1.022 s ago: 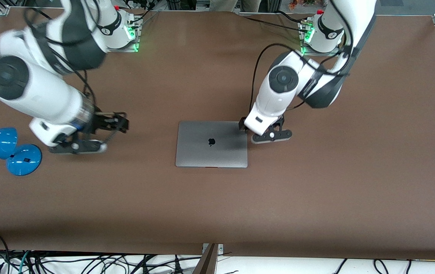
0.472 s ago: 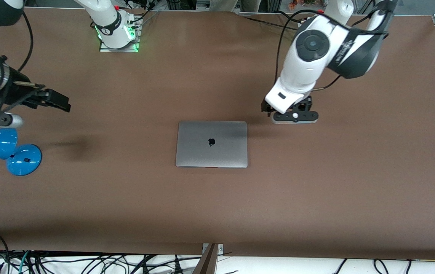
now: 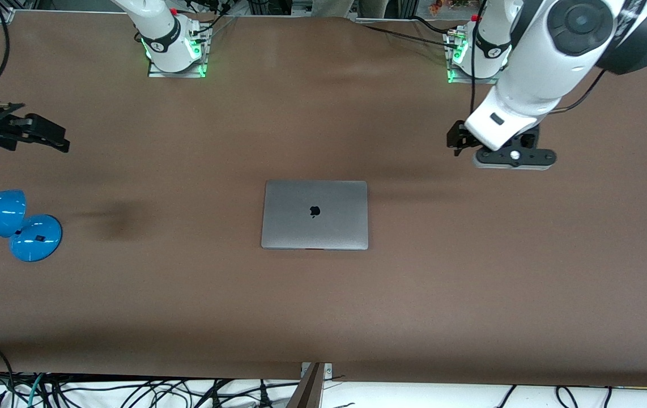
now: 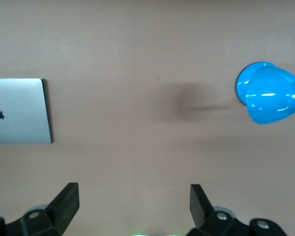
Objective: Close laptop with both arms from behind
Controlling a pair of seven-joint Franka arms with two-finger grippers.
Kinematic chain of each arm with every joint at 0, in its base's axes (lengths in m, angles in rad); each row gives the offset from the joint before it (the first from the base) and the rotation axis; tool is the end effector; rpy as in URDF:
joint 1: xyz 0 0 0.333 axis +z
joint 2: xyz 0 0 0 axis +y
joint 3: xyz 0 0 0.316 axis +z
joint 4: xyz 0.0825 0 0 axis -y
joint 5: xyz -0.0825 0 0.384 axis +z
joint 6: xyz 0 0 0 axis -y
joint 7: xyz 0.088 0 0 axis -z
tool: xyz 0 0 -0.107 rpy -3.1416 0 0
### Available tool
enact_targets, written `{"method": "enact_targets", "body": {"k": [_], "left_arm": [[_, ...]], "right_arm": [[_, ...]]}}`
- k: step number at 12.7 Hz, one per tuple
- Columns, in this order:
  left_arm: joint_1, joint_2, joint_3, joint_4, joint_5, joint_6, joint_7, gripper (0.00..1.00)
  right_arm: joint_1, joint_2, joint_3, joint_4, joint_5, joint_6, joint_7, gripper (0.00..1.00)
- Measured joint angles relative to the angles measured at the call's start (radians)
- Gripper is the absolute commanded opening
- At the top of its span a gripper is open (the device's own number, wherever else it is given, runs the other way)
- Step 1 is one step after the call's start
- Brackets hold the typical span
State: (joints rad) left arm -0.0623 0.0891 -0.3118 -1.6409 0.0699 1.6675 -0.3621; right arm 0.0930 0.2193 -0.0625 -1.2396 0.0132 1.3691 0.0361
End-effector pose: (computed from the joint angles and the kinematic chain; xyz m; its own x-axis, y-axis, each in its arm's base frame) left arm 0.5474 -0.2004 0.5512 0.9990 -0.0192 -0.0397 -0.0216 -0.9980 -0.0597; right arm 0.5991 0.0249 0.6341 0.9960 -0.0028 -0.0892 -0.0025 -1.0000 0.0037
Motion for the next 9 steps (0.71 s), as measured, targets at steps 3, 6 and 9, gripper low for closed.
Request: {"method": "enact_targets", "body": {"k": [3, 6, 9], "left_arm": [[-0.007, -0.02, 0.063, 0.015, -0.036, -0.006, 0.058, 1.0], [-0.022, -0.037, 0.149, 0.015, -0.092, -0.015, 0.167, 1.0], [-0.05, -0.05, 0.25, 0.015, -0.094, -0.049, 0.278, 1.0]], "right_arm": [[-0.025, -0.001, 0.0, -0.017, -0.02, -0.002, -0.041, 1.0], [-0.025, -0.001, 0.005, -0.02, -0.039, -0.023, -0.06, 1.0], [-0.025, -0.001, 0.006, -0.02, -0.041, -0.033, -0.064, 1.0]]}}
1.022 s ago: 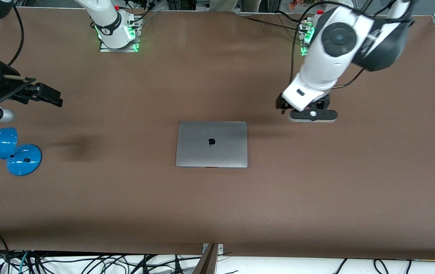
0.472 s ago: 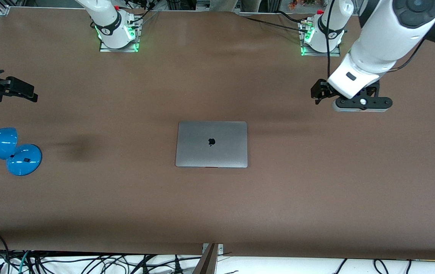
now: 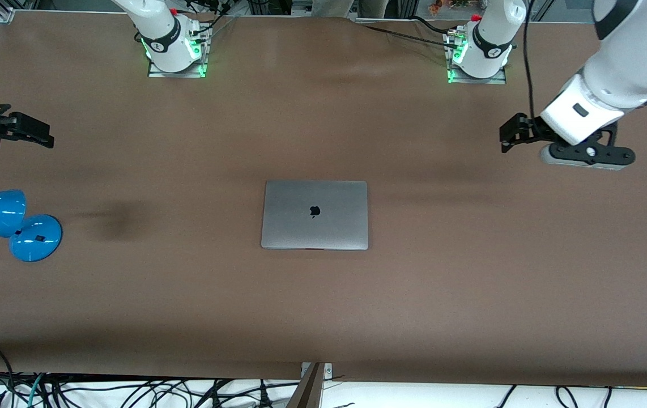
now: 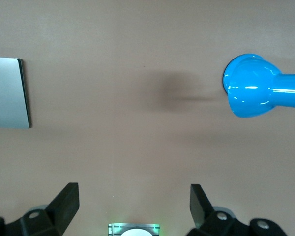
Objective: Close laptop with both arms from behind
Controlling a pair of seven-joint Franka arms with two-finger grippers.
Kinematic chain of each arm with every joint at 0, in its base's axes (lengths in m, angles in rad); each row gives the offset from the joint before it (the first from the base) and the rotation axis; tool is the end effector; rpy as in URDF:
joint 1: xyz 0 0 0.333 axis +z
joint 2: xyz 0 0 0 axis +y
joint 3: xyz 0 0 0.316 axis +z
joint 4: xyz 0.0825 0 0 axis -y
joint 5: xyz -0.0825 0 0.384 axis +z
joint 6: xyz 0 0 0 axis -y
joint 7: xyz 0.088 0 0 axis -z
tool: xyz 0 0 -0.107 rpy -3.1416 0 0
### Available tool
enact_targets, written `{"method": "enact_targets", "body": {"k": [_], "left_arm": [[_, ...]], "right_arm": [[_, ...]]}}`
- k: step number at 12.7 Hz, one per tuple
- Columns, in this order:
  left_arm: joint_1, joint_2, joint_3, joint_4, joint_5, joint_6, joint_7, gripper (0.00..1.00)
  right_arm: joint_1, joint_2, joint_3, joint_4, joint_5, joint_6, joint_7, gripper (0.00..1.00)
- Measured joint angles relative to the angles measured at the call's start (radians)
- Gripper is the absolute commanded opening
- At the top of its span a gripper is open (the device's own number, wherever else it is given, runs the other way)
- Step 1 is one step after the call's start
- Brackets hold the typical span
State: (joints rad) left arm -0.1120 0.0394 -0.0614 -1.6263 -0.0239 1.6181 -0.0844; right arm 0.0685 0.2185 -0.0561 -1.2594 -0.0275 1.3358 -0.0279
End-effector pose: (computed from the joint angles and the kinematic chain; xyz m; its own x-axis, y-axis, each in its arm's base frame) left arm 0.5589 -0.0998 0.5803 0.9949 -0.0876 -0.0496 -0.0866 -0.9960 0.0221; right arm 0.5955 0.0083 0.6232 0.9893 0.0333 -0.1422 0.0388 -0.9986 0.0356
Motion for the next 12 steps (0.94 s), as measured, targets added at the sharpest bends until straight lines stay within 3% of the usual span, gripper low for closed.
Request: {"method": "enact_targets", "body": {"k": [6, 12], "left_arm": [[-0.043, -0.031, 0.169, -0.004, 0.005, -0.058, 0.177, 1.0], [-0.065, -0.032, 0.181, -0.004, 0.018, -0.067, 0.19, 1.0]], "right_arm": [[-0.001, 0.0, 0.001, 0.0, -0.004, -0.002, 0.0, 1.0], [-0.001, 0.0, 0.001, 0.0, -0.004, -0.002, 0.0, 1.0]]}}
